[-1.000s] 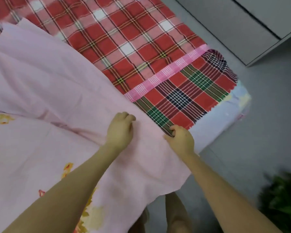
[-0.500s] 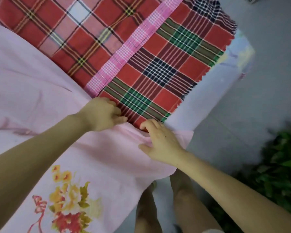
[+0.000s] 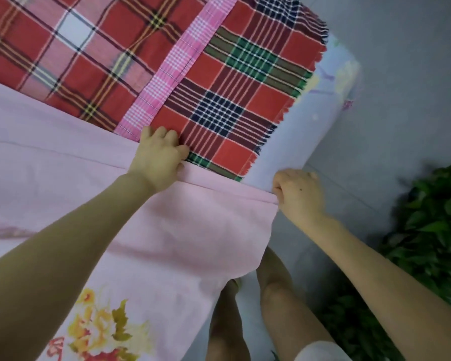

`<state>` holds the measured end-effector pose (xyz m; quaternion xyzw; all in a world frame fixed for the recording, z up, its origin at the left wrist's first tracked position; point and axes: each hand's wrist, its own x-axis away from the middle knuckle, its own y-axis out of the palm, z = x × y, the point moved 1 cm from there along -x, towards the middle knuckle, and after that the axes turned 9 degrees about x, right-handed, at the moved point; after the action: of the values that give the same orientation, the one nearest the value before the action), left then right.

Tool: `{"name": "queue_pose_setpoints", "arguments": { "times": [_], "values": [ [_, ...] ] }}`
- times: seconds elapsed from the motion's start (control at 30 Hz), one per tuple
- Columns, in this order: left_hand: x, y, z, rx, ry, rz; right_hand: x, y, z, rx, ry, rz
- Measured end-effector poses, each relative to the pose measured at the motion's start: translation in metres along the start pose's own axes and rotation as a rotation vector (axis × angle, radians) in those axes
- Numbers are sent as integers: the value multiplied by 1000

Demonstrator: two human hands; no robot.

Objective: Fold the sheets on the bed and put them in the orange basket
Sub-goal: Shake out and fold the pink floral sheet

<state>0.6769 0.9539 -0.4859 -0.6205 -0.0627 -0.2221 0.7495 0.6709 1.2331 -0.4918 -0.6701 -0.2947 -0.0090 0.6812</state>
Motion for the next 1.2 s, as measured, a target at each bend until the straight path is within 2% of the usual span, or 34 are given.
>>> {"name": "queue_pose_setpoints", "arguments": {
  "times": [0.07,0.13,0.17,0.23,0.37,0.5,0.63,0.73,0.83,1.0,1.1,1.2],
  "values": [
    [2,2,8,28,-97,120,11,2,0,-100,11,119],
    [13,2,12,109,-94,226,26,3,-4,-222,36,187],
    [21,5,11,161,-68,228,34,7,-9,-274,60,202],
    [42,14,9,168,-18,148,48,23,-19,-355,151,128],
    [64,21,-10,17,-57,-52,53,49,-38,-544,409,-21],
    [72,14,-39,-43,-63,-73,68,62,-42,-701,539,-43],
    [90,-1,-61,56,-218,66,91,60,-24,-1120,659,4],
    [81,-12,-43,180,-215,212,100,57,-10,-1272,752,111],
    [58,-23,-22,209,-173,244,109,55,0,-1416,852,197],
    [36,-35,-37,128,-177,199,90,65,-2,-1491,846,140],
    [24,-34,-39,119,-170,150,62,83,2,-1403,919,166],
    [17,-27,-38,129,-176,117,39,100,3,-1307,926,93]
  ]
}}
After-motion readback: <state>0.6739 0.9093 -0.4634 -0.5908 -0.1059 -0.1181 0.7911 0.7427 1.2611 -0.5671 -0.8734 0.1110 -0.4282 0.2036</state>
